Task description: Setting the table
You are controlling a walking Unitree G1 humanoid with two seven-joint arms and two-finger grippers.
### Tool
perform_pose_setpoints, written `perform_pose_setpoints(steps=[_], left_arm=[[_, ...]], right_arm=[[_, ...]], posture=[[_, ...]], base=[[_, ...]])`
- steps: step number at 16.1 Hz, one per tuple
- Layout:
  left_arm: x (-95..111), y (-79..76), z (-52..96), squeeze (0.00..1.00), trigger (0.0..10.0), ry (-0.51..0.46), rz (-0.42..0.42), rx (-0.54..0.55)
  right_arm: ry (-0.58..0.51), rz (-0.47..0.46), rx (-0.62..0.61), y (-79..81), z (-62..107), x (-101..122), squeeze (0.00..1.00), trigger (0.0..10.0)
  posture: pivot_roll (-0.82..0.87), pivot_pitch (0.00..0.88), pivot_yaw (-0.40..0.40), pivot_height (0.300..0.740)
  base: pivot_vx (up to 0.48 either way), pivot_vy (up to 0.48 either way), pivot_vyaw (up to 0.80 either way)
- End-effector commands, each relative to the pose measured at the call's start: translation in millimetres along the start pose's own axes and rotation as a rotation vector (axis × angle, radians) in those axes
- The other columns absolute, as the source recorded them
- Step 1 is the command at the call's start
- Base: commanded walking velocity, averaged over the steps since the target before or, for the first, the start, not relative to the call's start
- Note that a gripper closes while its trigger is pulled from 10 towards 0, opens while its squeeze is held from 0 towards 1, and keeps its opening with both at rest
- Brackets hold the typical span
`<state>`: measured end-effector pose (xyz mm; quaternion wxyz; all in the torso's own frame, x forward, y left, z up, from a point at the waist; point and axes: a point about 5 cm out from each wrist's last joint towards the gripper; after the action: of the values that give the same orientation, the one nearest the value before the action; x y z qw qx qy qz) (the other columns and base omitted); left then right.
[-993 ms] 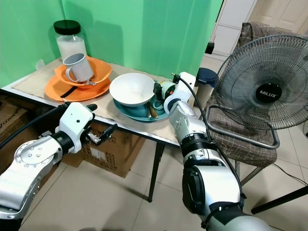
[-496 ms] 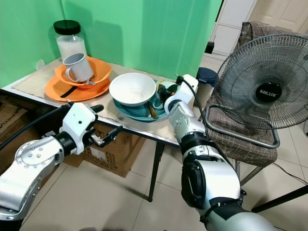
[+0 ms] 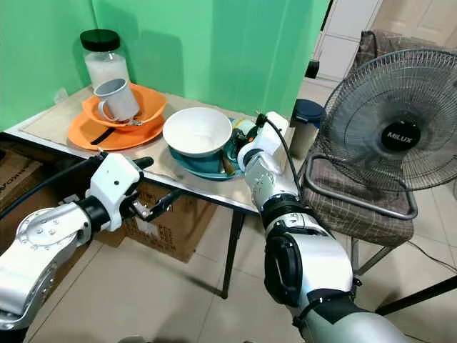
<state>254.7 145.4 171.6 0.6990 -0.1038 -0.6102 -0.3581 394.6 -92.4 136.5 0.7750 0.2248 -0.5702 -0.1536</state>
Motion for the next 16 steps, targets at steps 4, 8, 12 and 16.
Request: perform_pose_setpoints(steps=[4,8,12,16], left_arm=[[1,-1.6,5.9,0.0,10.0,0.015,-0.007,-0.017],[2,-0.8,5.7,0.0,10.0,0.017,-0.012,-0.015],[3,0.1,2.7,0.0,10.0,0.008,-0.017,-0.01],[5,2.1,-3.8,0.0,10.0,-0.011,-0.023,0.0]], right_arm=[[-0.013,-0.005,-0.012,3.2,-1.1,3,0.0,0.0],[-0.034,-0.001,0.001,6.2,-1.5,6,0.0,0.0],[-0.062,0.019,0.011,8.1,-2.1,14,0.0,0.0],[-0.117,0.051,0.018,9.8,-2.3,27,0.0,0.0]], posture=[[0.21,0.0,-0.051,0.74],[0.2,0.0,-0.049,0.74],[0.2,0.0,-0.052,0.74],[0.18,0.0,-0.057,0.74]], base=[[0.0,0.0,0.0],[0.0,0.0,0.0],[0.0,0.0,0.0],[0.0,0.0,0.0]])
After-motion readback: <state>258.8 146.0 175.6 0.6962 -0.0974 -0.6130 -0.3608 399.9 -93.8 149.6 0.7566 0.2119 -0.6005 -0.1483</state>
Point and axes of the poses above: a point about 5 cm out from each wrist's last joint towards the gripper, its own z axis pointing back from the gripper into the wrist, its own x axis along the axis of the wrist's last joint, y = z × x, and after that the axes turned 2 degrees about z, right-handed
